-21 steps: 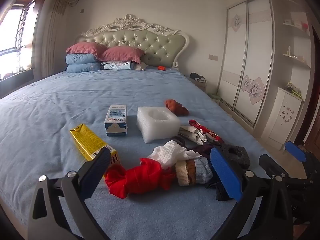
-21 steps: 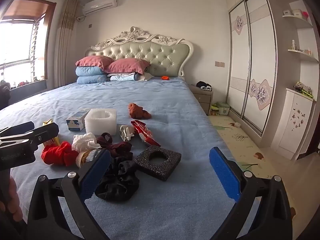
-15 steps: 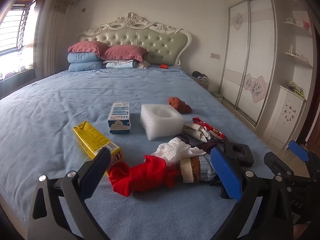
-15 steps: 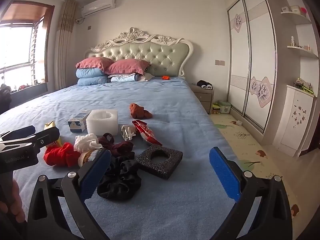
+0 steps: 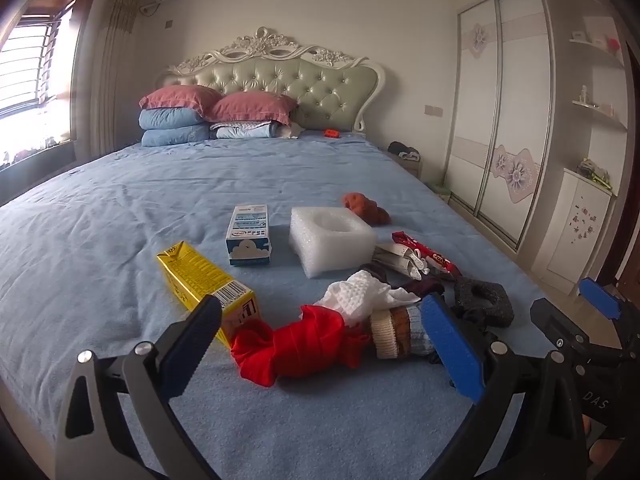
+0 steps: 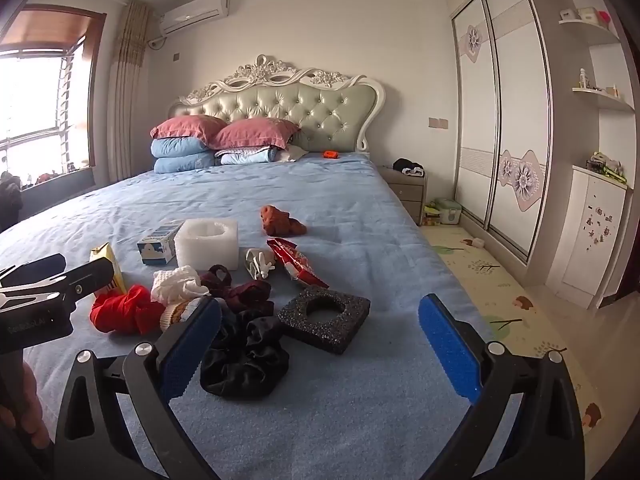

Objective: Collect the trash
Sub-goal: 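Move both tools toward the yellow juice box and red sock on the bed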

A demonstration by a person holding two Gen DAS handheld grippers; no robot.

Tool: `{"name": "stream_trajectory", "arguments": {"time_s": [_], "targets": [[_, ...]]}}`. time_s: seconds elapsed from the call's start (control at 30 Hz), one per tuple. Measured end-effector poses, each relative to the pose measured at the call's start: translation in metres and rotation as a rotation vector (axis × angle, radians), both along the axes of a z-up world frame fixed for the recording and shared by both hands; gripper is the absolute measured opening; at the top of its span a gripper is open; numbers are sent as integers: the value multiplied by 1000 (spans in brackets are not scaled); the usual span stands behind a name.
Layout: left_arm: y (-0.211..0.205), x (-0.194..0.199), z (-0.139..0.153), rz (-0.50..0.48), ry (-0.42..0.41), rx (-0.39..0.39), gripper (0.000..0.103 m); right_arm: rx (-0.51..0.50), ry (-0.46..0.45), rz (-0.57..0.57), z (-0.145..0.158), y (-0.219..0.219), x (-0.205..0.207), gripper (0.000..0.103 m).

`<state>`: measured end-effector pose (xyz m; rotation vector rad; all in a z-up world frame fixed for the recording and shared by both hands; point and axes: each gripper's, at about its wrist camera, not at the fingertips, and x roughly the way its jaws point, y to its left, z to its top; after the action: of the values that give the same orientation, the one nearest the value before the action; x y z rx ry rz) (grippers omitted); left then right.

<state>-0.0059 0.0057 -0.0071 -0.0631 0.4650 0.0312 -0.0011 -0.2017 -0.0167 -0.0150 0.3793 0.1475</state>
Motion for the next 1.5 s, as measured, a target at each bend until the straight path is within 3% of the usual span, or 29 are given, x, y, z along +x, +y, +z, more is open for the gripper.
{"name": "stream_trajectory", "arguments": {"time_s": [0.67,1.5], "targets": [[20,-13,3,37,-22,3,99,-22,4,43,-5,29,-4,95],[17,-16,7,30,-35,11,99,17,-5,30,0,14,-7,95]]}}
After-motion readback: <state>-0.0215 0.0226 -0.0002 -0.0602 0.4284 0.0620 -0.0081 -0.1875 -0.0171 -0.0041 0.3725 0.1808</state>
